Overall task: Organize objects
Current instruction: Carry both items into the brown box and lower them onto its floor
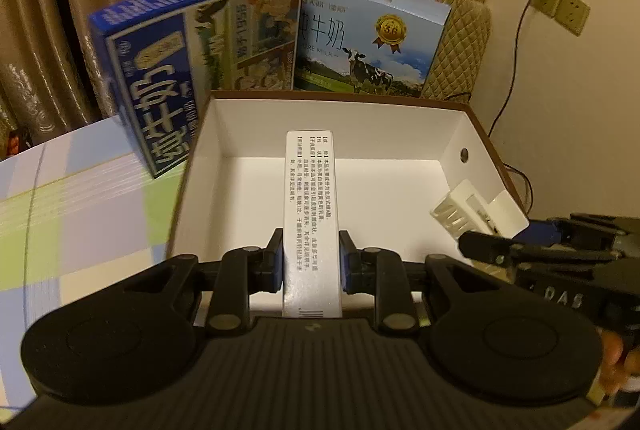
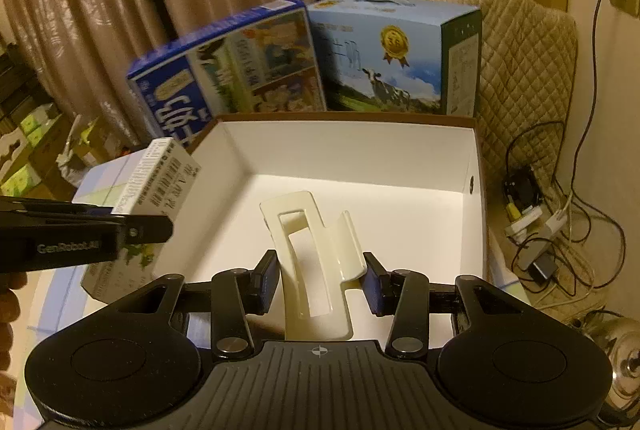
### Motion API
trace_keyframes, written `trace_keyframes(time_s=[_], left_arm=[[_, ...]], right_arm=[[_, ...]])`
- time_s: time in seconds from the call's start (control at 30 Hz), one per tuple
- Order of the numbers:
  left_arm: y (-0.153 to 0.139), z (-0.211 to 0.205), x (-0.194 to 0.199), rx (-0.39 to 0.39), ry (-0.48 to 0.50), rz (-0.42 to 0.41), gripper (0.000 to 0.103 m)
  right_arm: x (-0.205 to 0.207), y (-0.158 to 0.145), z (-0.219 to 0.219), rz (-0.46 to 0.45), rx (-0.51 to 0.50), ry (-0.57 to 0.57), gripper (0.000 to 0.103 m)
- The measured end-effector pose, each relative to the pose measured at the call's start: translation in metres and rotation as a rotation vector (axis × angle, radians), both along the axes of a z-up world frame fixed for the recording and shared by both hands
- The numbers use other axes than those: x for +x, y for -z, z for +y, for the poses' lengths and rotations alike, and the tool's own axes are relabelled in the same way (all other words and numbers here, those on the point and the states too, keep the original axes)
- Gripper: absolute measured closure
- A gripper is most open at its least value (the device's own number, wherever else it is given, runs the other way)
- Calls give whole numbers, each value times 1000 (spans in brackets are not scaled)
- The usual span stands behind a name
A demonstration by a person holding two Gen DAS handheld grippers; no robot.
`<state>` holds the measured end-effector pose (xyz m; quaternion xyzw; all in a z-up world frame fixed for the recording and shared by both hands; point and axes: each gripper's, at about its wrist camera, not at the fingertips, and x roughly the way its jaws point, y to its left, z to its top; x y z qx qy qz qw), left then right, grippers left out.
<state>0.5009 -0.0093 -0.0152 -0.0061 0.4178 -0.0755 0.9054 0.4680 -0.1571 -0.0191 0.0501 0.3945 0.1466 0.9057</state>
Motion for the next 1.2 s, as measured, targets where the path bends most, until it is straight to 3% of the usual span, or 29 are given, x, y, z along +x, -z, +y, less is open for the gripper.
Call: trace_keyframes(time_s=[0.4,0.67,0.9,1.2], left_arm=[[53,-48,79,47,-6,135,81],[90,-59,98,68,8,228,81],[100,-59,102,68,19,255,80],[85,-43,99,59,-6,233,58]], right_arm=[[61,55,-6,145,-35,71,62],[76,75,-4,202,-93,80,62],[81,80,-7,218,-94,76,62],[89,81,-5,248,-38,84,62]])
